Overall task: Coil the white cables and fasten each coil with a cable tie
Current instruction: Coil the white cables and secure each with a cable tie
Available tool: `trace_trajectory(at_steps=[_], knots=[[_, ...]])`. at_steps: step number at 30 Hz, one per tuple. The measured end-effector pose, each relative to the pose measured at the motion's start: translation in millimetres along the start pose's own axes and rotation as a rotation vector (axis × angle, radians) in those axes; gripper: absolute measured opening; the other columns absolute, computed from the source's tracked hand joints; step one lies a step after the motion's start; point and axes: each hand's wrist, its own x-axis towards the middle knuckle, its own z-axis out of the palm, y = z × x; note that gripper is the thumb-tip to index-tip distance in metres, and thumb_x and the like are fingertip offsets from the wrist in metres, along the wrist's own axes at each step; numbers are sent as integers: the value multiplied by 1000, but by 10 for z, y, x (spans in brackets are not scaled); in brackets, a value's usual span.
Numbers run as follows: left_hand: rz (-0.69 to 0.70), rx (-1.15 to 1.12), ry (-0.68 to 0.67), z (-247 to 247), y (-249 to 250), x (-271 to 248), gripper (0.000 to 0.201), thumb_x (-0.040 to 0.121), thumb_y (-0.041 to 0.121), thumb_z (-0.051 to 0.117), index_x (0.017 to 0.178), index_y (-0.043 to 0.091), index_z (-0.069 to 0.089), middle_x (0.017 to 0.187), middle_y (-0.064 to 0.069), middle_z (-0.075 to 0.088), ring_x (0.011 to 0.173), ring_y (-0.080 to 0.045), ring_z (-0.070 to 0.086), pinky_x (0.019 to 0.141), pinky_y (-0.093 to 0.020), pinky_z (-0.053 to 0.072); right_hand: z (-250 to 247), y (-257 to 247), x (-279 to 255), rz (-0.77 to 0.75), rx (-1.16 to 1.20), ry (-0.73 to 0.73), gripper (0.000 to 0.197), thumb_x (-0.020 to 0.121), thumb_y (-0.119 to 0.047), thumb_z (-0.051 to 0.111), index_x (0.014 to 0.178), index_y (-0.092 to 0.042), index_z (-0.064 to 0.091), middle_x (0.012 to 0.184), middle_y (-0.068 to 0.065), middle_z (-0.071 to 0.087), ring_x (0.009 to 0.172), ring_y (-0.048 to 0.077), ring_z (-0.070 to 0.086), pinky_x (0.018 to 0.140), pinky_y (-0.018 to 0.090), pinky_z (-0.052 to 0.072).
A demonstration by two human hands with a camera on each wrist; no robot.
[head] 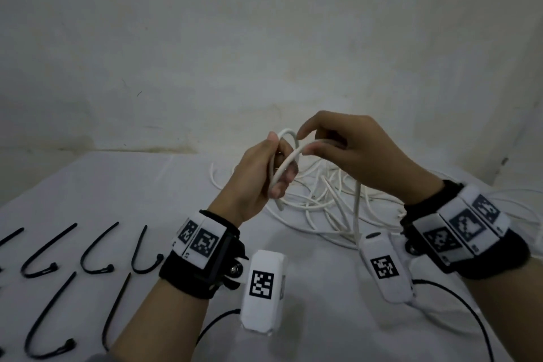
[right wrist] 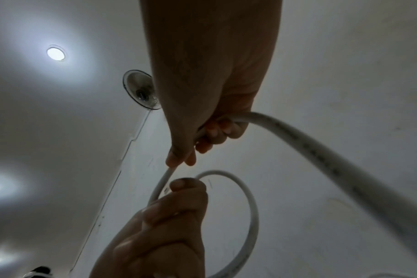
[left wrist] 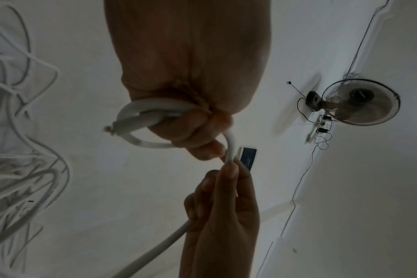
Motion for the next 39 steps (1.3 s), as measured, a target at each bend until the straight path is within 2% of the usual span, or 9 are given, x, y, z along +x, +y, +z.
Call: trace_trajectory(at_steps=[6, 8, 10, 13, 18, 23, 27, 34, 39], knots=[[-34, -195, -71, -78, -182, -8, 48, 93, 41, 30, 66, 11, 55, 38, 6, 29, 27, -2, 20, 30, -14, 18, 190, 216, 100, 195, 51, 7, 26, 90, -30, 59, 110, -16, 70, 64, -1, 58, 55, 3, 48, 56, 12, 36], [-43, -280, -76, -117, -258, -18, 49, 90, 42, 32, 58, 15, 56, 38, 7, 28, 28, -1, 20, 31, -14, 16, 282, 283, 113, 208, 68, -36, 25, 92, -33, 56, 97, -16, 73, 71, 9, 65, 59, 8, 52, 58, 22, 38], [-60, -350, -83, -143, -326, -27, 51, 91, 42, 30, 53, 17, 52, 38, 8, 28, 29, -2, 21, 35, -17, 14, 359, 311, 110, 229, 108, -49, 28, 93, -34, 55, 82, -13, 70, 60, 12, 54, 51, 9, 41, 52, 23, 30], [-85, -410, -106, -174, -388, -25, 52, 95, 43, 26, 53, 19, 47, 40, 8, 30, 33, -2, 23, 39, -18, 14, 426, 336, 110, 239, 126, -39, 33, 93, -35, 52, 68, -16, 60, 50, -4, 33, 45, 8, 31, 47, 19, 22], [-115, -469, -142, -246, -406, -26, 49, 96, 41, 26, 61, 20, 52, 46, 9, 33, 36, -1, 24, 39, -16, 17, 479, 367, 128, 242, 134, -45, 37, 94, -36, 51, 59, -24, 52, 48, -7, 30, 46, 8, 28, 48, 22, 22], [-77, -592, -66, -233, -362, -52, 43, 92, 35, 31, 54, 21, 46, 41, 9, 28, 39, -8, 9, 35, -16, 15, 467, 387, 71, 316, 297, -80, 25, 96, -30, 51, 83, -10, 59, 50, -6, 40, 42, 12, 38, 47, 27, 37], [-27, -620, 17, -324, -357, -52, 43, 91, 34, 32, 52, 21, 46, 40, 9, 31, 39, -8, 8, 33, -16, 16, 345, 513, -161, 456, 549, -203, 19, 97, -22, 49, 105, -6, 47, 54, -9, 43, 42, 13, 37, 46, 31, 41], [84, -708, 27, -461, -347, -59, 40, 92, 32, 32, 56, 21, 46, 44, 7, 27, 40, -7, 10, 34, -15, 18, 191, 568, -500, 487, 381, -308, 16, 98, -10, 45, 106, -23, 40, 59, -6, 45, 41, 14, 42, 46, 34, 46], [95, -705, 92, -558, -318, -81, 49, 98, 32, 26, 54, 21, 46, 42, 8, 32, 40, -8, 9, 35, -16, 14, 33, 544, -614, 478, 106, -381, 20, 95, -12, 50, 105, -30, 47, 78, -8, 55, 49, 10, 45, 52, 21, 43]])
